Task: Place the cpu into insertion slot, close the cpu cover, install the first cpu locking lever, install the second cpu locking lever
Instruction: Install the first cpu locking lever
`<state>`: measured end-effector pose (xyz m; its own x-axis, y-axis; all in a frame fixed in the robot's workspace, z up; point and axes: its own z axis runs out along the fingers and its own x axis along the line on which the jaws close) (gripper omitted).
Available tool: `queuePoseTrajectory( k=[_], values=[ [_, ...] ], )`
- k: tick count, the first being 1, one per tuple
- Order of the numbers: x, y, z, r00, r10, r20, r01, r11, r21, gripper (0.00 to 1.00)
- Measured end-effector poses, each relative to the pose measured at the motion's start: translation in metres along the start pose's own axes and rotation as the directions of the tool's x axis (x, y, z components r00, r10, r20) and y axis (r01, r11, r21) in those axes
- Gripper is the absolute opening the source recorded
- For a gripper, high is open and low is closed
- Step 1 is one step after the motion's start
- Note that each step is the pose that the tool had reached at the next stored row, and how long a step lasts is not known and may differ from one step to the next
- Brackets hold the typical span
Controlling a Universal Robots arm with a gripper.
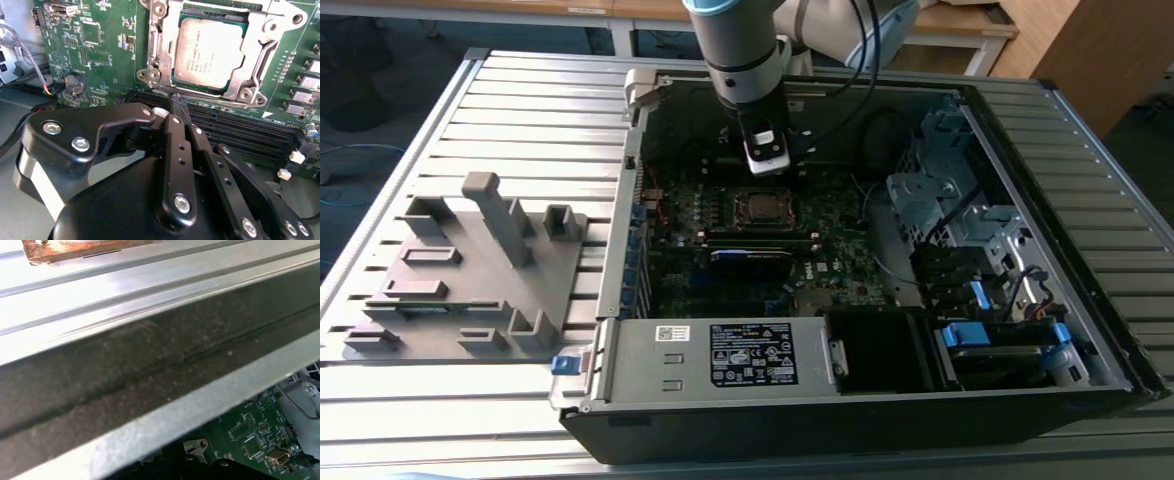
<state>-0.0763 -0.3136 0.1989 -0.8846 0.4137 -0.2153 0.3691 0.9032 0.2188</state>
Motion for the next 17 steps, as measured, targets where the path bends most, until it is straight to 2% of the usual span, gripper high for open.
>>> queuePoseTrajectory(
  k=[5, 10, 11, 13, 14, 17],
  values=[
    [-0.0017, 0.0017, -0.0071, 1.0, 0.0, -0.0025, 0.0, 1.0, 0.0008, 0.11],
    [-0.0018, 0.0018, -0.0075, 1.0, 0.001, -0.0047, -0.001, 1.0, 0.0016, 0.11],
    [-0.002, 0.0018, -0.0072, 0.9999, 0.001, -0.0103, -0.001, 1.0, 0.0041, 0.11],
    [-0.0024, 0.0019, -0.0063, 0.9995, 0.003, -0.0328, -0.003, 0.9999, 0.015, 0.11],
    [-0.0029, 0.002, -0.0054, 0.9985, 0.004, -0.0553, -0.003, 0.9996, 0.0274, 0.11],
    [-0.0036, 0.0022, -0.0043, 0.9959, 0.008, -0.0902, -0.003, 0.9989, 0.0478, 0.11]
  ],
)
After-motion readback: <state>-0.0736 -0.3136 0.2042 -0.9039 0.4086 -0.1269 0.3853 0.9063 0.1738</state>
